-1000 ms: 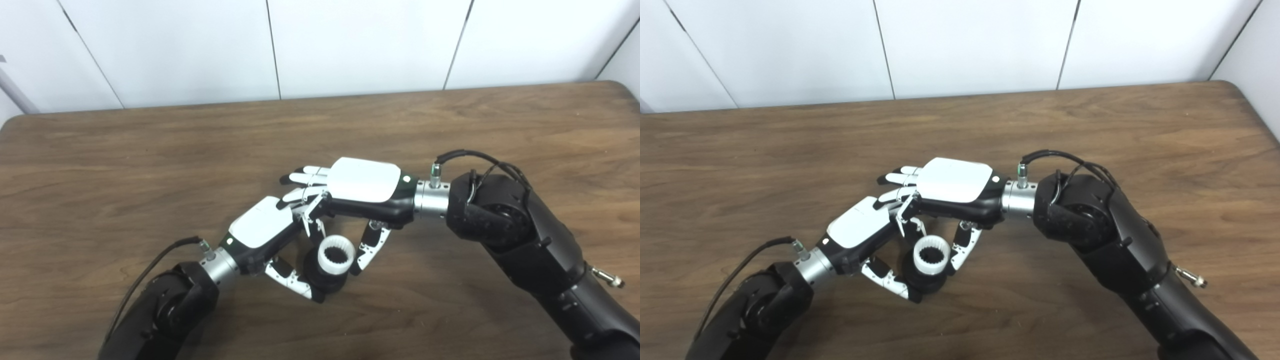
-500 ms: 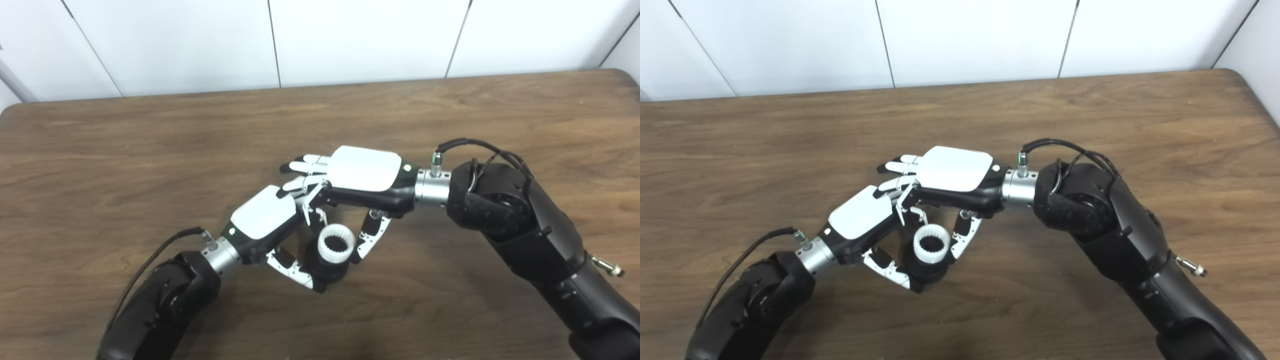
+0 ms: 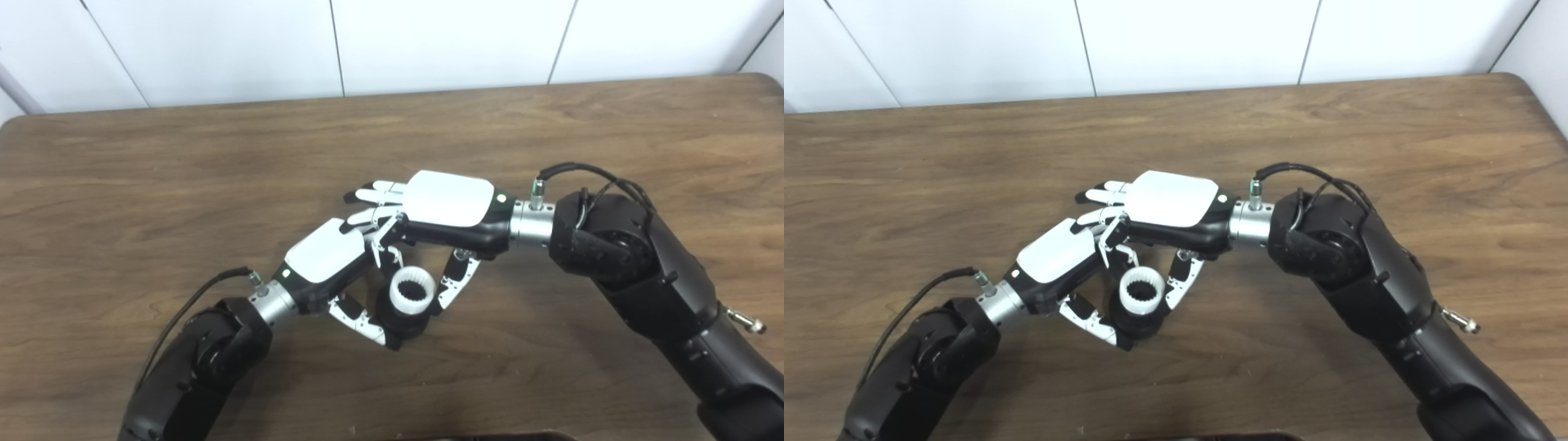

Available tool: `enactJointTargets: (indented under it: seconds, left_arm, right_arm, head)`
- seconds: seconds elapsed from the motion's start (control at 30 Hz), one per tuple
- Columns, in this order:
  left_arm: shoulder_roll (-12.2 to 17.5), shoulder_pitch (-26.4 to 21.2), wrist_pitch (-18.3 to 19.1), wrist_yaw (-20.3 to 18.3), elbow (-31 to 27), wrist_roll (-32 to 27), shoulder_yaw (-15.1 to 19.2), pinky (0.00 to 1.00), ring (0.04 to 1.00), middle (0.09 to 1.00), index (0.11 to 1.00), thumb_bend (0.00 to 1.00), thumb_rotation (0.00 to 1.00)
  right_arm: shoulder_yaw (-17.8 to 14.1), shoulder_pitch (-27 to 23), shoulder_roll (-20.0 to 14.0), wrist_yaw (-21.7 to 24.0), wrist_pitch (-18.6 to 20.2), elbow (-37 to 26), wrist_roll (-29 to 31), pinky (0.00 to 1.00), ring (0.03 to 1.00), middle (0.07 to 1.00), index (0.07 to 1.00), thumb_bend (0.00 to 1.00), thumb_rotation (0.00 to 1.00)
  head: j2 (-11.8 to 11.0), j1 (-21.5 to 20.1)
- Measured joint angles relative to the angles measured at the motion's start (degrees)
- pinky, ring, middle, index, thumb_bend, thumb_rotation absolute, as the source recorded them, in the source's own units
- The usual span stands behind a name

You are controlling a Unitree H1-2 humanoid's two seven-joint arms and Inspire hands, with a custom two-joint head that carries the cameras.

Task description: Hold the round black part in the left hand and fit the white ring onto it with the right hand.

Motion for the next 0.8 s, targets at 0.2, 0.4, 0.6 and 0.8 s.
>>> enactJointTargets:
  seconds: [0.2, 0.4, 0.6, 0.8]
  left_arm:
    - [-0.2, 0.0, 0.3, -0.8, -0.1, -0.3, 0.3, 1.0, 0.997, 0.849, 0.48, 0.52, 0.06]
    - [-0.3, 0.0, 0.4, -1.1, -0.2, -0.4, 0.4, 1.0, 1.0, 0.849, 0.48, 0.52, 0.06]
    - [-0.4, 0.1, 0.6, -1.4, -0.3, -0.4, 0.5, 1.0, 1.0, 0.845, 0.481, 0.52, 0.06]
    - [-0.8, 0.2, 1.2, -1.7, -0.5, -0.5, 0.7, 1.0, 1.0, 0.841, 0.481, 0.52, 0.06]
  right_arm:
    - [0.1, 0.5, 0.1, -0.8, -0.1, 0.1, -0.3, 1.0, 1.0, 0.895, 0.48, 0.53, 0.14]
    - [0.2, 0.7, 0.1, -1.0, -0.1, 0.1, -0.4, 1.0, 1.0, 0.891, 0.48, 0.53, 0.14]
    - [0.3, 0.7, 0.1, -1.0, -0.1, 0.1, -0.4, 1.0, 1.0, 0.895, 0.48, 0.53, 0.14]
    - [0.4, 1.1, 0.1, -1.0, -0.1, 0.1, -0.4, 1.0, 1.0, 0.905, 0.48, 0.52, 0.14]
  head:
    - [0.0, 0.3]
    - [0.3, 0.6]
    - [0.5, 0.7]
    - [0.5, 1.4]
